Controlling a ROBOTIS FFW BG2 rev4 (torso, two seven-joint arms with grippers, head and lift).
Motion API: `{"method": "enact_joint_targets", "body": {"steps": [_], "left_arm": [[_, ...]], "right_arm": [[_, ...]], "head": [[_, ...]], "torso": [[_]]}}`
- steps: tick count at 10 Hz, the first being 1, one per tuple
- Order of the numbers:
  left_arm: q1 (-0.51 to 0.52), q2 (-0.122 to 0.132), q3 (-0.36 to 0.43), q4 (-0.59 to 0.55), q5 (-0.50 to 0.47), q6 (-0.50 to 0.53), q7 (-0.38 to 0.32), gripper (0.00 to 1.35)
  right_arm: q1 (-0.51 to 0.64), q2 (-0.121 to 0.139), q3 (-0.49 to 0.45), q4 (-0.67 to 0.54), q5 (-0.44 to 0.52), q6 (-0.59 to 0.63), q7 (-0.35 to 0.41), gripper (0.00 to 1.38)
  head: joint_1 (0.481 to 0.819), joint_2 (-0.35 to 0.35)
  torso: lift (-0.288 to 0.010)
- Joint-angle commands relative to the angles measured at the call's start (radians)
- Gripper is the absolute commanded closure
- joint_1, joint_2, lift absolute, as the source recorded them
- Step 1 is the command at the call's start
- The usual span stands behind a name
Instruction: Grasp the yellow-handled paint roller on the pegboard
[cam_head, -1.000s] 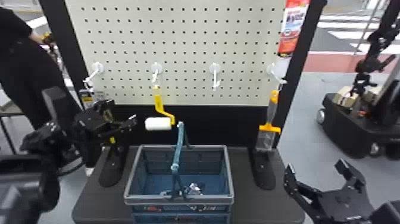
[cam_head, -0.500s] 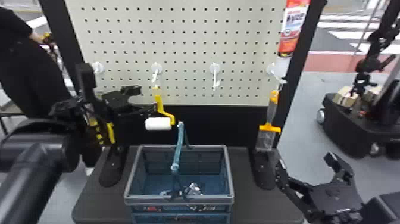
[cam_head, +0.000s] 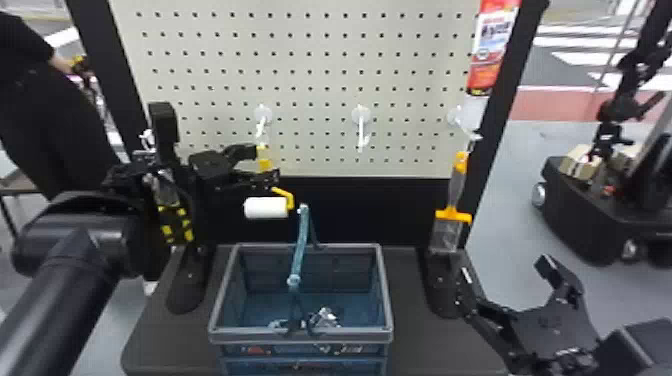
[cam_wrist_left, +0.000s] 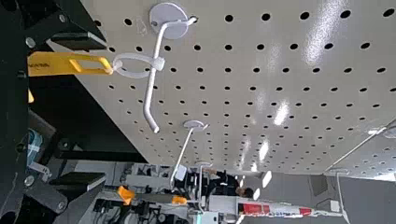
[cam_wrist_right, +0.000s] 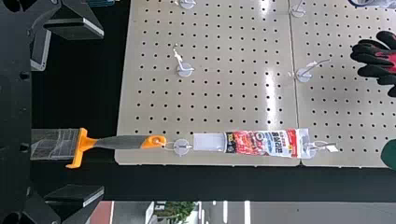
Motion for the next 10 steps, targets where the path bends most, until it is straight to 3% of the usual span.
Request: {"method": "enact_joint_targets", "body": {"steps": [1,2,5,6,10], "left_arm": [[0.000,-0.004,0.000,0.003,-0.010,0.010,0.003,0.91],[0.006,-0.007,0.009,0.003,-0.009,0.018,0.012,1.11],[0.017,-0.009,0.028,0.003,-0.003,0.013,0.020,1.12],[0.024,-0.010,0.031,0.003,-0.003,0.008,0.024,1.22],[0.026,-0.013,0.031,0.003,-0.004,0.001,0.029,1.21]], "right_arm": [[0.002,0.000,0.000,0.002,0.000,-0.006,0.000,0.13],[0.004,-0.002,0.000,0.002,-0.002,-0.006,0.000,0.13],[0.011,-0.002,-0.001,0.009,-0.011,-0.011,0.000,0.13],[0.017,-0.002,-0.001,0.009,-0.015,-0.012,0.000,0.12],[0.026,-0.002,-0.003,0.009,-0.018,-0.014,0.000,0.13]], "head": [[0.549,0.000],[0.549,0.000],[0.549,0.000],[0.549,0.000],[0.549,0.000]], "torso": [[-0.100],[-0.100],[-0.100],[-0.100],[-0.100]]}}
